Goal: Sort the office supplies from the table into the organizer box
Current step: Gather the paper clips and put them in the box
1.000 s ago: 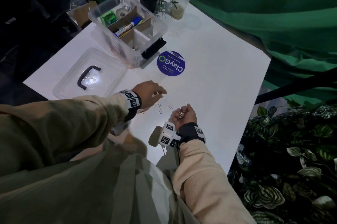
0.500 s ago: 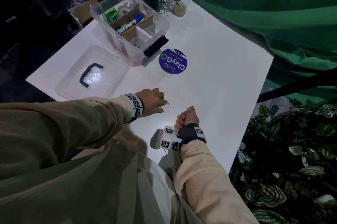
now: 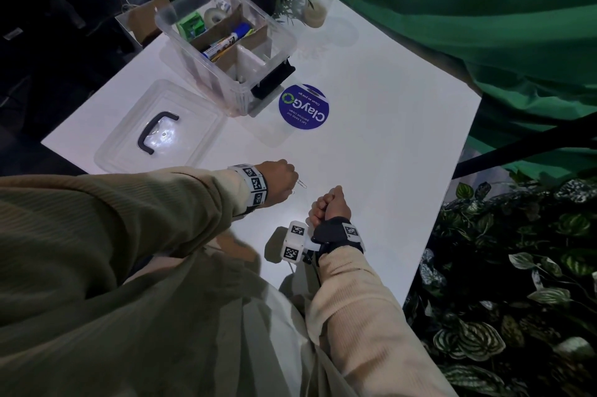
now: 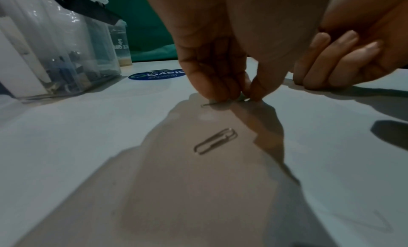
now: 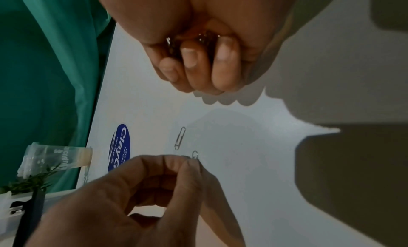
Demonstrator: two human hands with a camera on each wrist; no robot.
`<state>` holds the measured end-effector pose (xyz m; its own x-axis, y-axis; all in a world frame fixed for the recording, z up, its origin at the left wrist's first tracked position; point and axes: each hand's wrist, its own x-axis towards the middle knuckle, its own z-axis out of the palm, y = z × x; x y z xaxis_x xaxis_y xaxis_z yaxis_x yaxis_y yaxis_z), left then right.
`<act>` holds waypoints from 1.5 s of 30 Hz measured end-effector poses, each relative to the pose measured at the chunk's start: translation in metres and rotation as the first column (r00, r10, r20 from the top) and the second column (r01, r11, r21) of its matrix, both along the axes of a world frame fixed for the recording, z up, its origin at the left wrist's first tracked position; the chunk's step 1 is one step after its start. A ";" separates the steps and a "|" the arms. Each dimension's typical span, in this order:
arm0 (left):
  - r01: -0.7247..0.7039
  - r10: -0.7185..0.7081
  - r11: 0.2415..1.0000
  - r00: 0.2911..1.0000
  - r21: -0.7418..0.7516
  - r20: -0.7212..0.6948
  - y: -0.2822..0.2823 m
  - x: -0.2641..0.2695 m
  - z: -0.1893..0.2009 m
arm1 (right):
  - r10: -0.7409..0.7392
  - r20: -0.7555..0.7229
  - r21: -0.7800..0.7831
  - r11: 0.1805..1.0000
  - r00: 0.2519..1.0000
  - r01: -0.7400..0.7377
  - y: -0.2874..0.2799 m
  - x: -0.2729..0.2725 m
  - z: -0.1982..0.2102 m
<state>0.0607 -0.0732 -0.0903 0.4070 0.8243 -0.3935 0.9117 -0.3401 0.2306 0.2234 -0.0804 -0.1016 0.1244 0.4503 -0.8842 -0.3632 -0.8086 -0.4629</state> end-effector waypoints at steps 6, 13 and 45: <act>0.058 -0.056 0.998 0.993 0.020 -0.104 -0.005 0.007 0.000 | -0.002 0.004 0.035 0.999 1.000 0.002 -0.002 0.003 0.002; -0.183 0.177 0.983 0.962 0.006 0.206 0.003 -0.002 0.008 | -0.103 -0.130 0.055 0.992 0.986 0.111 0.001 -0.001 0.004; 0.084 -0.086 0.996 0.992 0.033 0.091 0.025 0.003 -0.002 | -0.085 -0.049 -0.023 0.996 0.995 0.084 0.005 0.011 -0.001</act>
